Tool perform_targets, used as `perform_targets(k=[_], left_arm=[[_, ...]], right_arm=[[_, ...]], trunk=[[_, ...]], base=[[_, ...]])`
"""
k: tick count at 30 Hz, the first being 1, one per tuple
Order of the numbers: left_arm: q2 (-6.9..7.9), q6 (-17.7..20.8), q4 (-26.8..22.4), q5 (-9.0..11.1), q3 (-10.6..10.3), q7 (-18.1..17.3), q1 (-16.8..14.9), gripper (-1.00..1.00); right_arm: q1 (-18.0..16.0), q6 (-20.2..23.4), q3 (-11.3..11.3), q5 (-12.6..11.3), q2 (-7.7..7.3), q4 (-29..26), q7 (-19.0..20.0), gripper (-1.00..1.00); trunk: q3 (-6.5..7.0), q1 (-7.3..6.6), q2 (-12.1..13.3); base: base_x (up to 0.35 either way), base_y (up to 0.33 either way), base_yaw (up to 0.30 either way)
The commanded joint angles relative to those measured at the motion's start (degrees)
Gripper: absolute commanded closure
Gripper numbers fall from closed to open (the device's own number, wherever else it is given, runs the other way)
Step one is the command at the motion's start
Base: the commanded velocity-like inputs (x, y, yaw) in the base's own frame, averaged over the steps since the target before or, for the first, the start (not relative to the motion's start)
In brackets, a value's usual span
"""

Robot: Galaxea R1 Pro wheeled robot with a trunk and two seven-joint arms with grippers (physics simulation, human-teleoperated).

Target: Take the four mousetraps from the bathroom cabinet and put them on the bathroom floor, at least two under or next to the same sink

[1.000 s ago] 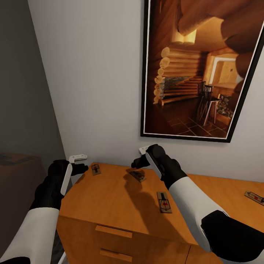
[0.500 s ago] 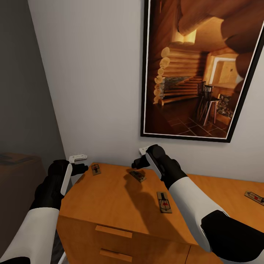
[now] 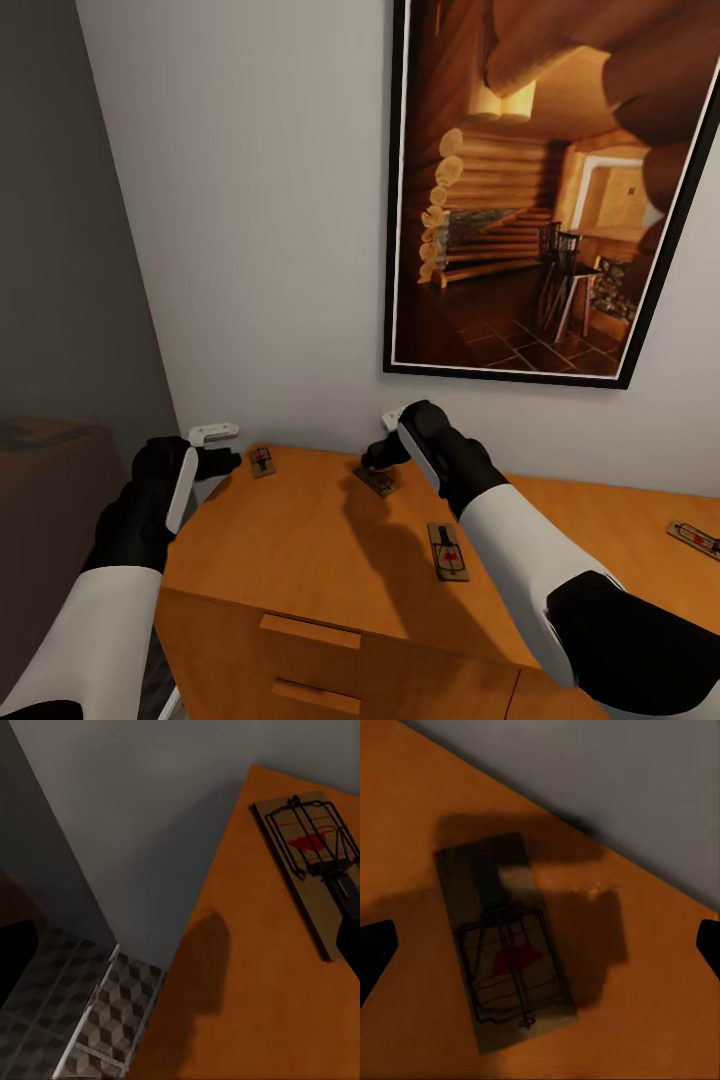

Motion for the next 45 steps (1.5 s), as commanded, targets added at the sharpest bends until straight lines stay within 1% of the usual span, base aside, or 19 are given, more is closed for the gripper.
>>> perform_targets(k=[1, 3, 4, 8, 15, 20, 32, 45], left_arm=[[0.01, 0.2, 0.2, 0.0, 0.0, 0.2, -0.1, -1.00], [0.01, 0.2, 0.7, 0.0, -0.1, 0.2, -0.1, -1.00], [0.01, 0.2, 0.7, 0.0, -0.1, 0.2, -0.1, -1.00], [0.01, 0.2, 1.5, -0.1, -0.1, 0.4, -0.1, -1.00], [0.01, 0.2, 2.1, -0.2, -0.1, 0.5, -0.1, -1.00], [0.01, 0.2, 2.3, -0.2, -0.2, 0.5, -0.1, -1.00], [0.01, 0.2, 2.3, -0.3, -0.7, 0.9, -0.1, -1.00], [0.01, 0.2, 2.3, -0.3, -0.8, 1.0, -0.1, -1.00]], right_arm=[[-0.1, 0.2, 0.1, -0.2, 0.00, 1.0, -0.1, -1.00], [-0.1, 0.2, 0.2, 0.0, 0.00, 3.0, -0.1, -1.00], [-0.1, 0.2, 0.2, 0.0, 0.00, 3.0, -0.1, -1.00], [-0.1, 0.2, 0.3, 0.2, 0.00, 6.0, 0.0, -1.00], [-0.1, 0.2, 0.4, 0.2, 0.00, 7.5, 0.2, -1.00], [-0.1, 0.2, 0.5, -0.1, 0.00, 7.7, 0.2, -1.00], [-0.1, 0.2, 0.5, -0.4, 0.00, 5.9, 0.3, -1.00], [-0.1, 0.2, 0.5, -0.5, 0.00, 5.4, 0.2, -1.00]], trunk=[[-0.07, 0.00, 0.0], [-0.07, 0.00, 0.0], [-0.07, 0.00, 0.0], [-0.07, 0.00, 0.0], [-0.07, 0.00, 0.0], [-0.07, 0.00, 0.0], [-0.07, 0.00, 0.0], [-0.07, 0.00, 0.0]], base=[[0.000, 0.000, 0.000], [0.000, 0.000, 0.000], [0.000, 0.000, 0.000], [0.000, 0.000, 0.000], [0.000, 0.000, 0.000], [0.000, 0.000, 0.000], [0.000, 0.000, 0.000], [0.000, 0.000, 0.000]])
